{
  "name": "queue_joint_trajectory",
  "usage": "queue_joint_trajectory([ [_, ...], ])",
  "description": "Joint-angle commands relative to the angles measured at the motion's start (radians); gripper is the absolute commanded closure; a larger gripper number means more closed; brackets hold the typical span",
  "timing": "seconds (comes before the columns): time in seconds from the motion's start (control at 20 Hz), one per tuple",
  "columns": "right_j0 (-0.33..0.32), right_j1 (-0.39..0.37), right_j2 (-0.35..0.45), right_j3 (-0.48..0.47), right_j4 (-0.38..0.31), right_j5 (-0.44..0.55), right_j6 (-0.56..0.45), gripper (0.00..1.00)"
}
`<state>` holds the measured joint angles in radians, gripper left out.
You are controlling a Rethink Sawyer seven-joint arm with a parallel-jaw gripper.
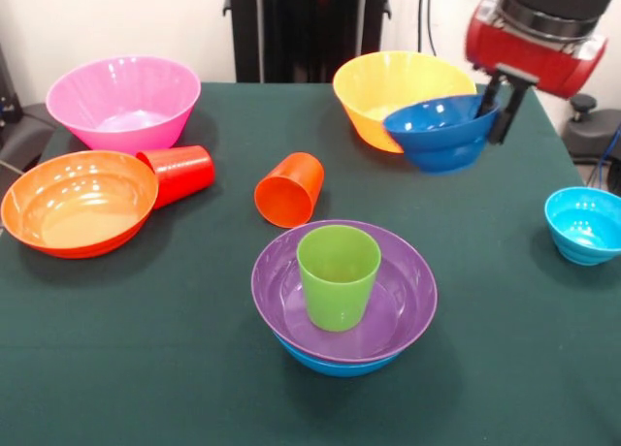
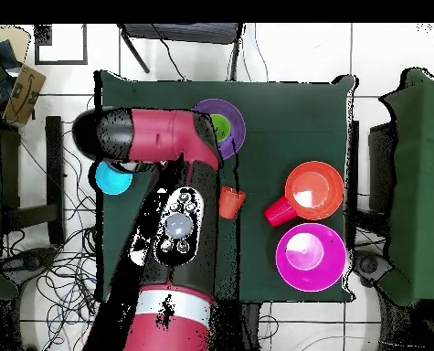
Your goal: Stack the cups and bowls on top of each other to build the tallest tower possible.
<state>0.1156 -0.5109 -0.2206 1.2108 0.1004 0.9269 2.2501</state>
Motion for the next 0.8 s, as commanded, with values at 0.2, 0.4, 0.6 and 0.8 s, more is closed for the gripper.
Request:
queue_joint_trajectory([
  [0.2,-0.087,0.097,0.182,-0.144,-0.145,0.104,-0.313,1.00],
  [0.4,-0.093,0.097,0.193,-0.146,-0.169,0.096,-0.299,1.00],
  [0.6,-0.099,0.115,0.197,-0.177,-0.200,0.100,-0.293,1.00],
  [0.8,-0.108,0.136,0.199,-0.211,-0.230,0.103,-0.292,1.00],
])
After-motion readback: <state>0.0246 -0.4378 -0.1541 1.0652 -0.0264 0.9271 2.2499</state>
